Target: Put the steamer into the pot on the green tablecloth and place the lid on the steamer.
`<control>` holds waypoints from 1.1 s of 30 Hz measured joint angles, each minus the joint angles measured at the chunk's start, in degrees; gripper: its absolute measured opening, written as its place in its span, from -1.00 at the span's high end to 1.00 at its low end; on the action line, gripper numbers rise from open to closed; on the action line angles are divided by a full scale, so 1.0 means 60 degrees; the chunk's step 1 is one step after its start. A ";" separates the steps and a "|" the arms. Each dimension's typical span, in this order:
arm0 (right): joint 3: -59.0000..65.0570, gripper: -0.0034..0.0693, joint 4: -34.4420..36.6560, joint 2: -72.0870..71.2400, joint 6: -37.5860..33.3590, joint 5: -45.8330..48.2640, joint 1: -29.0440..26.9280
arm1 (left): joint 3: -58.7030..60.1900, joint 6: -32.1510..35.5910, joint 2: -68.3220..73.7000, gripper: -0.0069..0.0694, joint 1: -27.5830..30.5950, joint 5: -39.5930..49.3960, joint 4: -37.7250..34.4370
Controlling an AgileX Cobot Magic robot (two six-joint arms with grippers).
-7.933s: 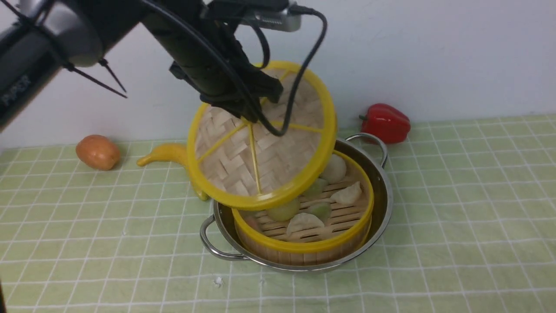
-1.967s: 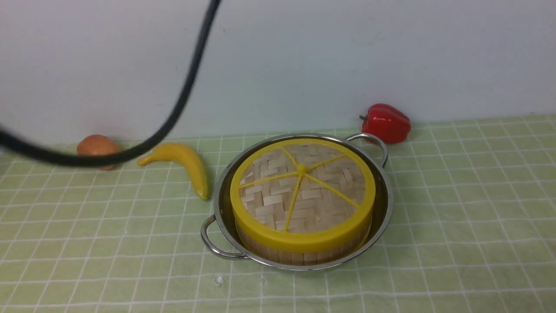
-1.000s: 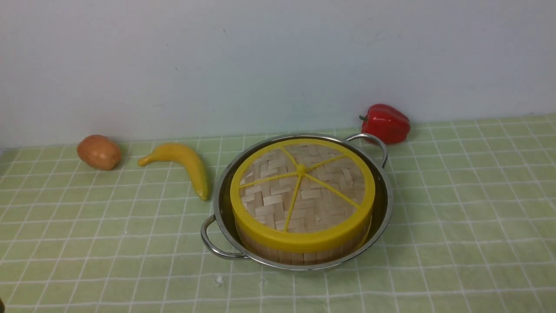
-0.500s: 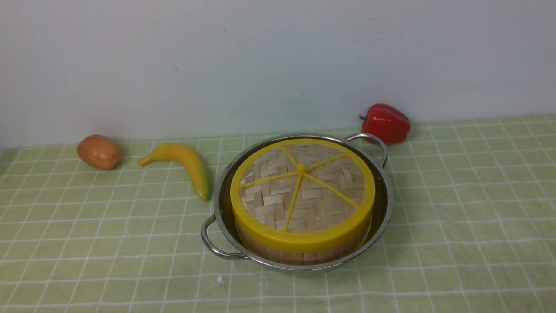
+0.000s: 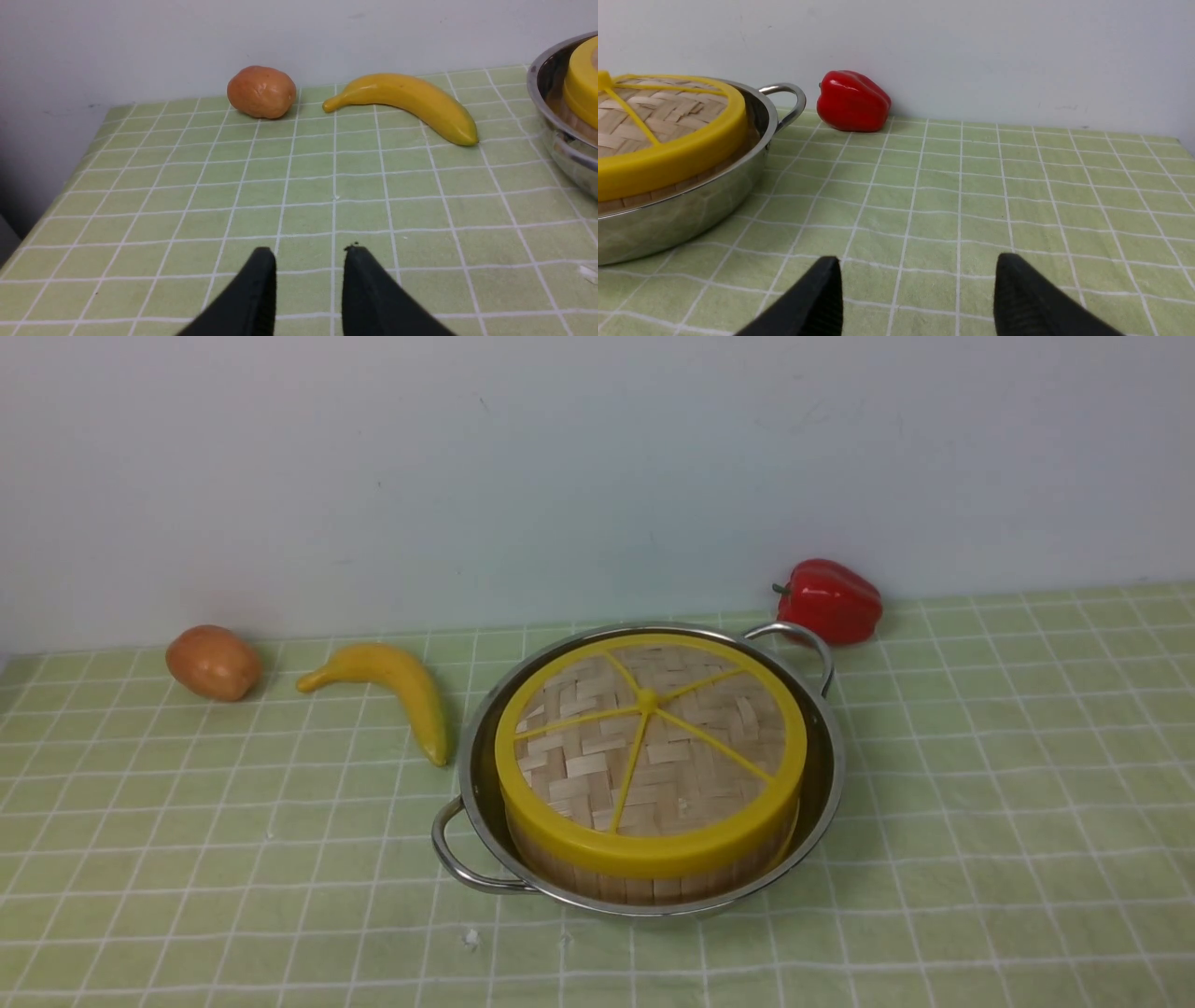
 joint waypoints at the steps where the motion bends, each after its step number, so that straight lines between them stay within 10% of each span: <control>1: 0.0000 -0.30 0.0000 0.0000 0.0000 0.0000 0.0000 | 0.0000 0.0000 0.0000 0.29 0.0000 0.0000 0.0000; 33: 0.0000 -0.30 0.0000 0.0000 0.0000 0.0000 0.0000 | 0.0000 0.0081 0.0000 0.24 0.0000 0.0000 0.0000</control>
